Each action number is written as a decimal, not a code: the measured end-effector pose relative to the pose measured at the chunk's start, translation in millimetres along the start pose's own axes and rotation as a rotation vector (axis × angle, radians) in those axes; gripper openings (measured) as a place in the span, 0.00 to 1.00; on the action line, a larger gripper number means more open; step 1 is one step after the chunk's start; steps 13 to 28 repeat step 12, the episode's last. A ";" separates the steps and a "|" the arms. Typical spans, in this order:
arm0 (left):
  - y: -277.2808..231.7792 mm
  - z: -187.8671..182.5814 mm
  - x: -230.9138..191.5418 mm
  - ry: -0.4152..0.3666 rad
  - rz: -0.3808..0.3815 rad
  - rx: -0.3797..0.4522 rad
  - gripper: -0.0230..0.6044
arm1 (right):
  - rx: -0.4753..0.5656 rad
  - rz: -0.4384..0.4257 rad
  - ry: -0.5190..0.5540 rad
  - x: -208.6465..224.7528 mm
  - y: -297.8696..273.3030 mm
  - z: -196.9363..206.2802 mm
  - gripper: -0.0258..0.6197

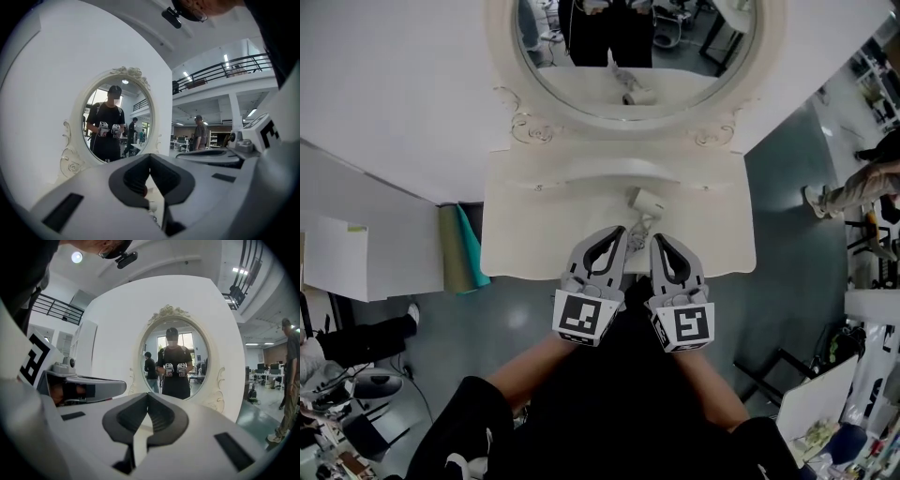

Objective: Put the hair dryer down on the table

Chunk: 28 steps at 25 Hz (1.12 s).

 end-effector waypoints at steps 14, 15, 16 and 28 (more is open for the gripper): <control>25.6 12.6 -16.5 0.044 -0.045 0.021 0.06 | -0.042 -0.059 0.040 -35.9 -5.6 4.5 0.07; 25.6 12.6 -16.5 0.044 -0.045 0.021 0.06 | -0.042 -0.059 0.040 -35.9 -5.6 4.5 0.07; 25.6 12.6 -16.5 0.044 -0.045 0.021 0.06 | -0.042 -0.059 0.040 -35.9 -5.6 4.5 0.07; 25.6 12.6 -16.5 0.044 -0.045 0.021 0.06 | -0.042 -0.059 0.040 -35.9 -5.6 4.5 0.07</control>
Point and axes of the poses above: the fingertips, and each gripper's own axes: y backward along the fingers, x to its right, z out of its underside, the point moved 5 cm from there along y, backward along the fingers, and after that the axes turned 12 degrees about z, right-handed, at the moved point
